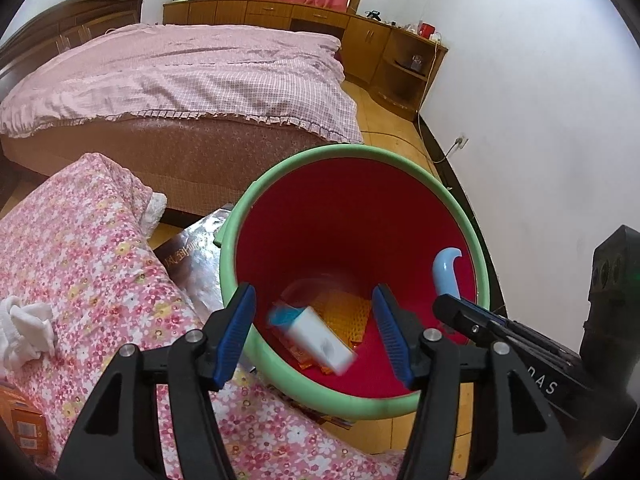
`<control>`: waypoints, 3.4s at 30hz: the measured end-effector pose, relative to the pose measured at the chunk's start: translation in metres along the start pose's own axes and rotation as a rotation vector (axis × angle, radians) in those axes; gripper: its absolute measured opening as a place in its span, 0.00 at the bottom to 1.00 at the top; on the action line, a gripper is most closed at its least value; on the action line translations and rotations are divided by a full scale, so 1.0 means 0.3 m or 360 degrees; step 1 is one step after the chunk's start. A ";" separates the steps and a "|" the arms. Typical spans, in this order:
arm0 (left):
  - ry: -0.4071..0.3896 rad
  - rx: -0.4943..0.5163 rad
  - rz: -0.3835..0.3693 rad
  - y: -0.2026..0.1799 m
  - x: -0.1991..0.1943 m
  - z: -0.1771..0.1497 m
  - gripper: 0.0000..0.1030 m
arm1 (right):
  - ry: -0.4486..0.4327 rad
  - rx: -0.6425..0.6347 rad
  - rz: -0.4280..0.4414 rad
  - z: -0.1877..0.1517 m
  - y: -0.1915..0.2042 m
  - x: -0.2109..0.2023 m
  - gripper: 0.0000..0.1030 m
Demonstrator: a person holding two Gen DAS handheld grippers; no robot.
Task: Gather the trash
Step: 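Open the right tool to drop the blue tube while the left tool releases the box, then withdraw both open tools from the bucket back toward the bed, then close the left tool on the cream paper ball while the right tool grasps the orange box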
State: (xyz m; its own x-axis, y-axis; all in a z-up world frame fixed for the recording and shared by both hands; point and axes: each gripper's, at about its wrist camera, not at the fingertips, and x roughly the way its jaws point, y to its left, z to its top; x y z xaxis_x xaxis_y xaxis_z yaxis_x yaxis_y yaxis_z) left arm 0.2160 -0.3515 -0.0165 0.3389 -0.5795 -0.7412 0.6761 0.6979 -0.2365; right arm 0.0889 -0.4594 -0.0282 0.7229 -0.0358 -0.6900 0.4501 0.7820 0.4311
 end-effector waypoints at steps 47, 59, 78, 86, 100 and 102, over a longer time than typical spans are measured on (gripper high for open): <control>-0.0263 -0.0479 0.0440 0.465 -0.617 -0.303 0.59 | -0.0022 -0.0213 0.0219 -0.154 0.366 -0.119 0.63; -0.0301 -0.0663 0.0636 0.698 -0.753 -0.415 0.59 | 0.0063 -0.0379 0.0246 -0.223 0.536 -0.062 0.63; -0.0275 -0.0969 0.0926 1.106 -0.790 -0.542 0.59 | 0.0165 -0.0613 0.0247 -0.317 0.761 0.037 0.67; -0.0264 -0.1020 0.1032 1.171 -0.761 -0.583 0.59 | 0.0226 -0.0637 0.0226 -0.340 0.803 0.107 0.67; -0.0277 -0.1123 0.1094 1.230 -0.777 -0.645 0.48 | 0.0319 -0.0743 0.0287 -0.395 0.918 0.208 0.67; -0.0291 -0.1138 0.1089 1.235 -0.785 -0.651 0.42 | 0.0320 -0.0769 0.0297 -0.398 0.939 0.218 0.67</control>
State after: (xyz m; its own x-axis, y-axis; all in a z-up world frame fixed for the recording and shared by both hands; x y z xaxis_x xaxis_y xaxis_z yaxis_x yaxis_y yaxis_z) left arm 0.2588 0.1257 -0.0522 0.6435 0.0265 -0.7650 -0.2324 0.9590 -0.1622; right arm 0.2005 -0.1671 -0.0213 0.6317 0.2132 -0.7453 -0.0018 0.9618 0.2737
